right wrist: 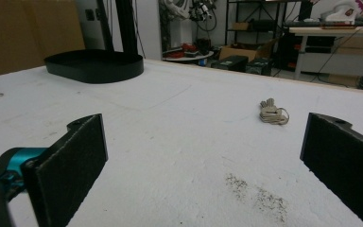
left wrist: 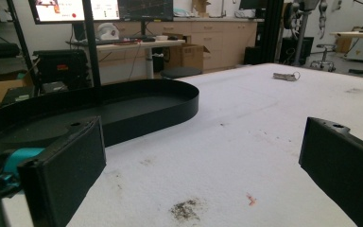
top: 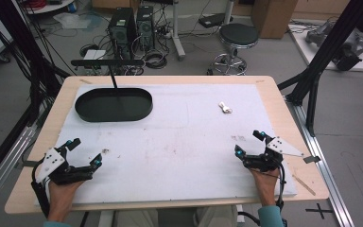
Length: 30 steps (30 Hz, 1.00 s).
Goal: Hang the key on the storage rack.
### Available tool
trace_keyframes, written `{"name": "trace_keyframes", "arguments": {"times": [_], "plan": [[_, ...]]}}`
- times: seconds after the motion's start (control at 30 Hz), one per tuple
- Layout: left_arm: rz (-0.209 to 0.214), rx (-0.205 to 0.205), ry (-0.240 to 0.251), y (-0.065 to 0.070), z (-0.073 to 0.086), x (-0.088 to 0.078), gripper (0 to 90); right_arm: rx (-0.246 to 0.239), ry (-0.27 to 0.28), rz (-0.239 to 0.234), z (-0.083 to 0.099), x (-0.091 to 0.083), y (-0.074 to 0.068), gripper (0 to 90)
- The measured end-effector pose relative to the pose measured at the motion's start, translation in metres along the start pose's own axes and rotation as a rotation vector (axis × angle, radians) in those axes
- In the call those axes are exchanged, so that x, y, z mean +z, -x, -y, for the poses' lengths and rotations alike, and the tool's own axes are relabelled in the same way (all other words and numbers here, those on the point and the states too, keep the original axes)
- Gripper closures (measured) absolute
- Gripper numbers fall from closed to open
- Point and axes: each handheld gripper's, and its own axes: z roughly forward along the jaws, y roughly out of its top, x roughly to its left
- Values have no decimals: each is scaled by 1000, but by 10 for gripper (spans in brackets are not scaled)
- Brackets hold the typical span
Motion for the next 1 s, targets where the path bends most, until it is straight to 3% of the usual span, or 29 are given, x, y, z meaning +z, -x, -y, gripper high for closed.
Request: {"name": "trace_keyframes", "arguments": {"times": [0.47,0.83,0.97,1.0], "plan": [[-18,-9,21,0,1,-2,17,-19,1,0,0,0,-1,5],[-17,-12,22,0,1,-2,17,6,4,-5,0,0,1,5],[-17,-8,23,0,1,-2,17,8,-6,-18,-3,1,1,5],[-17,-8,22,0,1,-2,18,-10,2,-33,-10,0,1,5]]}}
